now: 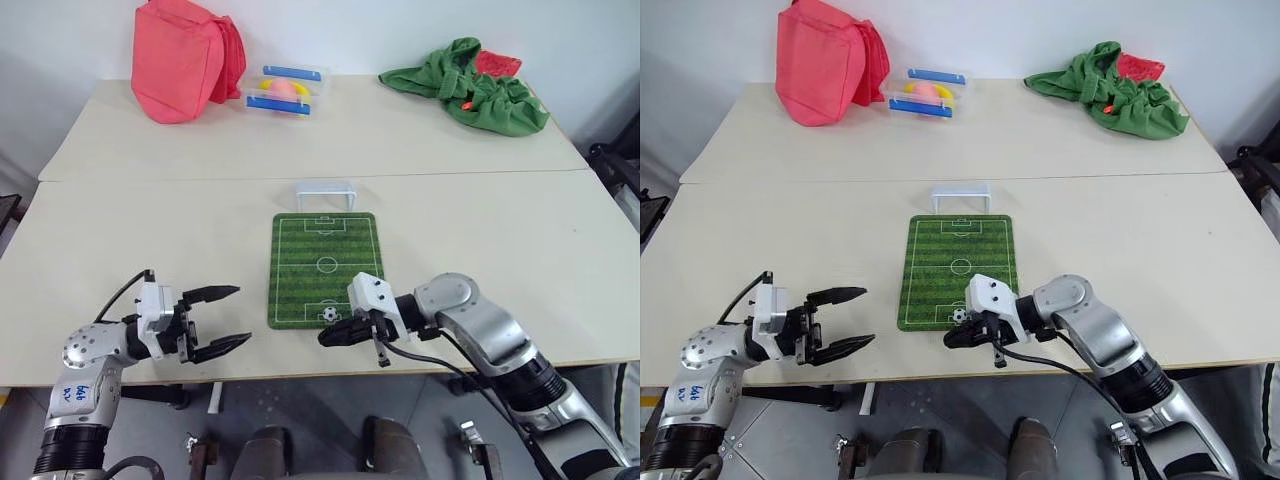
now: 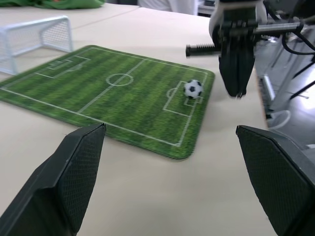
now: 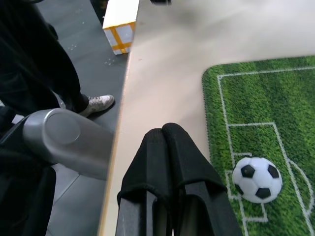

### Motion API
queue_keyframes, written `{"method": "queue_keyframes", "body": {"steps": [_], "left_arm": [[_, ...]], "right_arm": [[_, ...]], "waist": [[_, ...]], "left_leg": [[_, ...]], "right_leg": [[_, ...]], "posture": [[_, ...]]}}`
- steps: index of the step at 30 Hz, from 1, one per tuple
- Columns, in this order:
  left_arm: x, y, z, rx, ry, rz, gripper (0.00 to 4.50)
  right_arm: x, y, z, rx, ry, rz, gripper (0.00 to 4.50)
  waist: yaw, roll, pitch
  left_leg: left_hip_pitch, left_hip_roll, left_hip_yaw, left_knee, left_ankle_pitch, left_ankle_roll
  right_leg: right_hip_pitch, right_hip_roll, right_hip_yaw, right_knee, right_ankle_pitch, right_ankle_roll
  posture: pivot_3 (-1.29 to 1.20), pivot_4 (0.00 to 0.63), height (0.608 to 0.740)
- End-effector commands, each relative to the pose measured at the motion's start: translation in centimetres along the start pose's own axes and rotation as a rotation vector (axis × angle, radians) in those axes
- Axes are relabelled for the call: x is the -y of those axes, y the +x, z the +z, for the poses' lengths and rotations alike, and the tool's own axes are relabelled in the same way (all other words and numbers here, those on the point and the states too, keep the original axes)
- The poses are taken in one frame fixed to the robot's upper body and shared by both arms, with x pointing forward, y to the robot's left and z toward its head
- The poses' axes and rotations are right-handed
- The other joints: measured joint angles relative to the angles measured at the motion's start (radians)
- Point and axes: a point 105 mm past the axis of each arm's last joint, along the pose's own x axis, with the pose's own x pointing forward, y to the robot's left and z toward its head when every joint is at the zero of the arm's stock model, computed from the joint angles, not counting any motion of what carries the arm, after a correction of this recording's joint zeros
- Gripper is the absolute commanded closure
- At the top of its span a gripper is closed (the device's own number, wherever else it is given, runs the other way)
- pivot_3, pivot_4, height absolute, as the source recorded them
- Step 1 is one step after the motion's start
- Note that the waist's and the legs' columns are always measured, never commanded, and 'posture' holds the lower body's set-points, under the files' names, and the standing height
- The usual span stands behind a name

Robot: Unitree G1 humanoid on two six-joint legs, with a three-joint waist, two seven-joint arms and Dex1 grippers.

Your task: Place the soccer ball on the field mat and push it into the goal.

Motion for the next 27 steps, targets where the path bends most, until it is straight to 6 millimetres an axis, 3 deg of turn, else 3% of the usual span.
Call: {"method": "queue_keyframes", "body": {"steps": [1, 5, 10, 12, 17, 22, 25, 27], "left_arm": [[-0.8, -0.7, 1.3, 0.036, 0.032, 0.044, 0.00], [-1.9, -1.2, 1.7, 0.049, 0.041, 0.108, 0.00], [-4.3, -1.5, 3.2, 0.100, 0.074, 0.222, 0.00], [-5.0, -1.7, 3.4, 0.111, 0.083, 0.259, 0.00], [-6.7, -2.2, 4.2, 0.153, 0.094, 0.359, 0.00], [-7.8, -2.6, 4.6, 0.189, 0.090, 0.434, 0.00], [-8.4, -2.8, 4.9, 0.217, 0.069, 0.482, 0.00], [-8.7, -2.9, 4.9, 0.223, 0.066, 0.509, 0.00]], "right_arm": [[2.5, -0.6, 1.3, 0.021, -0.062, -0.090, 4.43], [6.2, -2.5, 2.3, 0.026, -0.104, -0.224, 4.43], [11.2, -6.7, 6.3, 0.129, -0.158, -0.473, 4.43], [12.0, -7.8, 7.2, 0.161, -0.161, -0.532, 4.43], [11.9, -9.8, 8.1, 0.213, -0.157, -0.583, 4.43], [11.5, -12.6, 6.6, 0.228, -0.083, -0.630, 4.43], [11.4, -14.9, 3.9, 0.193, -0.032, -0.675, 4.43], [10.5, -15.8, 2.4, 0.211, 0.032, -0.614, 4.07]], "waist": [[-0.001, 0.000, 0.000], [-0.002, 0.000, 0.000], [-0.002, 0.000, 0.000], [-0.002, 0.000, 0.000], [-0.004, 0.000, 0.000], [-0.002, 0.000, 0.000], [-0.001, 0.000, 0.000], [-0.001, -0.001, 0.000]], "left_leg": [[0.000, 0.000, 0.000, 0.000, 0.000, 0.000], [0.000, 0.000, 0.000, 0.000, 0.000, 0.000], [0.000, 0.000, 0.000, 0.000, 0.000, 0.000], [0.000, 0.000, 0.000, -0.001, 0.000, 0.000], [0.000, 0.000, 0.000, -0.003, 0.000, 0.000], [-0.001, 0.000, 0.000, -0.002, 0.000, 0.000], [-0.001, 0.000, 0.001, -0.002, 0.000, 0.000], [-0.001, 0.000, 0.001, -0.002, 0.000, 0.000]], "right_leg": [[0.000, 0.000, 0.000, 0.000, 0.000, 0.000], [0.000, 0.000, 0.000, 0.001, 0.000, 0.000], [-0.001, 0.000, 0.000, 0.001, 0.000, 0.000], [-0.001, 0.000, 0.000, 0.000, 0.000, 0.000], [-0.002, 0.000, -0.001, -0.001, 0.000, 0.000], [-0.002, 0.000, -0.001, -0.001, 0.000, 0.000], [-0.002, 0.000, -0.001, -0.001, 0.000, 0.000], [-0.001, 0.000, -0.001, -0.001, 0.000, 0.000]], "posture": [[0.00, 0.150, 0.740], [0.00, 0.150, 0.740], [0.00, 0.150, 0.740], [0.00, 0.150, 0.740], [0.00, 0.150, 0.740], [0.00, 0.150, 0.740], [0.00, 0.150, 0.740], [0.00, 0.150, 0.740]]}}
